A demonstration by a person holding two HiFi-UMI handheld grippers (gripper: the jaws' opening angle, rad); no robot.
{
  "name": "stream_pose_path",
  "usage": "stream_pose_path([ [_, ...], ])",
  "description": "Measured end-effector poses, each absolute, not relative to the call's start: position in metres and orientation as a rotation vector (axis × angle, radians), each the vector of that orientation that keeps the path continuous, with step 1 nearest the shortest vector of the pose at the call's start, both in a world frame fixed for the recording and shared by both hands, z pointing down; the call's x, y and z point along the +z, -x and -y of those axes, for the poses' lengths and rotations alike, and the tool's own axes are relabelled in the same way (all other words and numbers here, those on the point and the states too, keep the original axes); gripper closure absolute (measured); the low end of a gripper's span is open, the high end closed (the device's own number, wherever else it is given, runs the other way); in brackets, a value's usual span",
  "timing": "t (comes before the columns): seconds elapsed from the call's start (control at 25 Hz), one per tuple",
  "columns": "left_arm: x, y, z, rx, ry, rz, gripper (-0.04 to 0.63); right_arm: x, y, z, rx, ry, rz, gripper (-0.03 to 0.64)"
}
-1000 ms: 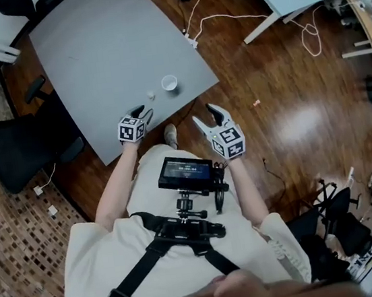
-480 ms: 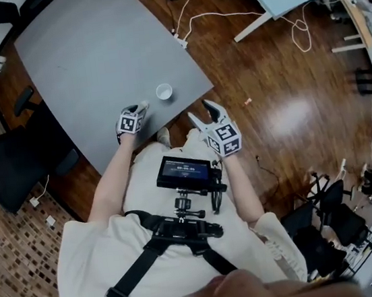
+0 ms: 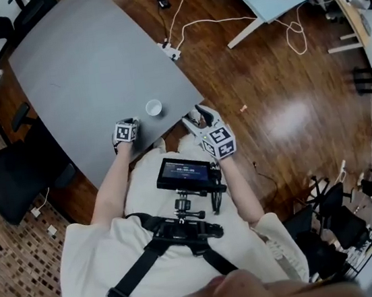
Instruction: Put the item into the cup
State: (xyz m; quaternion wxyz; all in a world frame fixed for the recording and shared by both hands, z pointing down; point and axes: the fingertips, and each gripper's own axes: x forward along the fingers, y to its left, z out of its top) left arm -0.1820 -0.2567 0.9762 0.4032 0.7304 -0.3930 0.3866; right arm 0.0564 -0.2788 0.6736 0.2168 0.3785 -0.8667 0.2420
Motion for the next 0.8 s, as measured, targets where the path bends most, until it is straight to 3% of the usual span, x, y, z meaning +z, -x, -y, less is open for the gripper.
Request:
stream_pose_path([
  [0.12, 0.983, 0.180, 0.254, 0.998, -1.809, 1.008, 0.589, 0.679, -0.065, 0.293, 0.672, -1.011, 2.397, 0.339],
  [0.48, 0.966, 0.200, 0.260, 0.947, -1.736, 1.138, 0.595, 0.696, -0.071, 0.319, 0.695, -0.925, 2.393, 0.339],
  [0.8, 0.880, 0.158, 0.299, 0.790, -1.921, 1.159, 0.594, 0.701, -0.071, 0.314, 0.720, -0.940, 2.402, 0.337],
])
